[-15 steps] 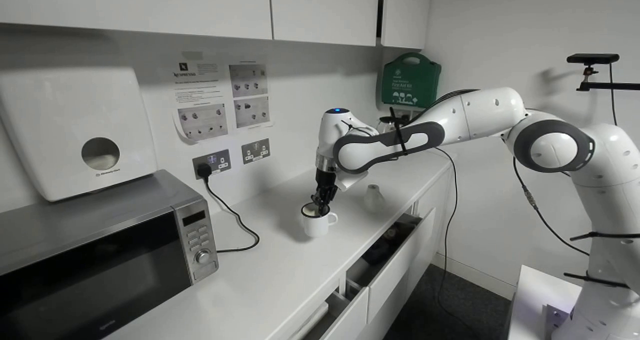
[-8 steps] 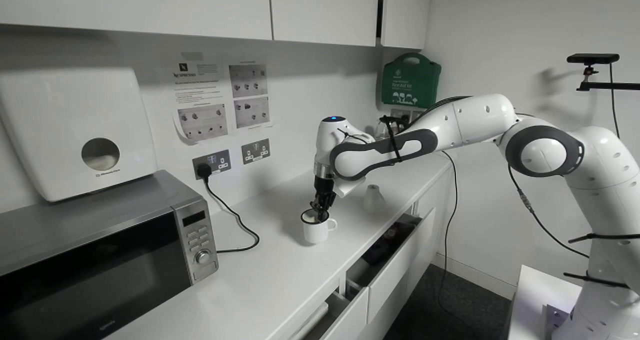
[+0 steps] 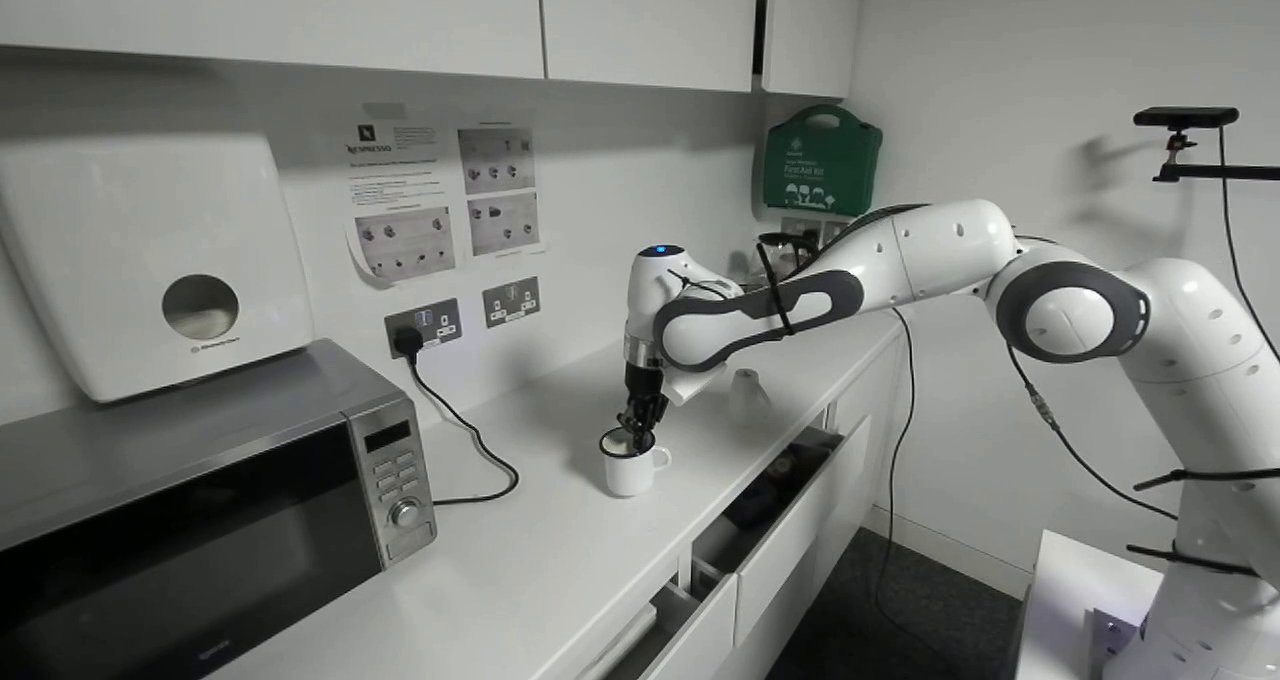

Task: Move the mug on the left to the left

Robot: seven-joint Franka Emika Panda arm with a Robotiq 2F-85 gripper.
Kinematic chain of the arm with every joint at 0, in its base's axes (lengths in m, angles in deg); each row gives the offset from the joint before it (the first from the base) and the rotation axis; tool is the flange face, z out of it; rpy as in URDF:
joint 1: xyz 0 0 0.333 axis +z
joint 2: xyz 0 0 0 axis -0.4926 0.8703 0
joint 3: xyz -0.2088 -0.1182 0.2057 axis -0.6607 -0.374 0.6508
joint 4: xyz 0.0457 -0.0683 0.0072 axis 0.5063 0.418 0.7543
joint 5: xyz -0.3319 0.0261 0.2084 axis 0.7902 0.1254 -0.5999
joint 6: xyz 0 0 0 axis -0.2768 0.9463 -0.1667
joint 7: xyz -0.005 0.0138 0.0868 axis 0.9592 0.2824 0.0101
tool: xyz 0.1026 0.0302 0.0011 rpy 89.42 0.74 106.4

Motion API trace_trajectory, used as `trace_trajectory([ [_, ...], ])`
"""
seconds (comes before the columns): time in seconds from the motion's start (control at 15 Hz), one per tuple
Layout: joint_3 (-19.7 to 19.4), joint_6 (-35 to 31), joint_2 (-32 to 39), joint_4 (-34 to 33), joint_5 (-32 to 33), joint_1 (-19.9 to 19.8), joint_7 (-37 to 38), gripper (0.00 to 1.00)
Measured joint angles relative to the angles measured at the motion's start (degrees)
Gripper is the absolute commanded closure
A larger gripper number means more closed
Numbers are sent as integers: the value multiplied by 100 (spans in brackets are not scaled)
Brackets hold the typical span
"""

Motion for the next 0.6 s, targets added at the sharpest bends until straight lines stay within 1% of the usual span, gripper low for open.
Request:
trace_trajectory([
  [0.6,0,-266,191,-101,0,-60,0,98],
])
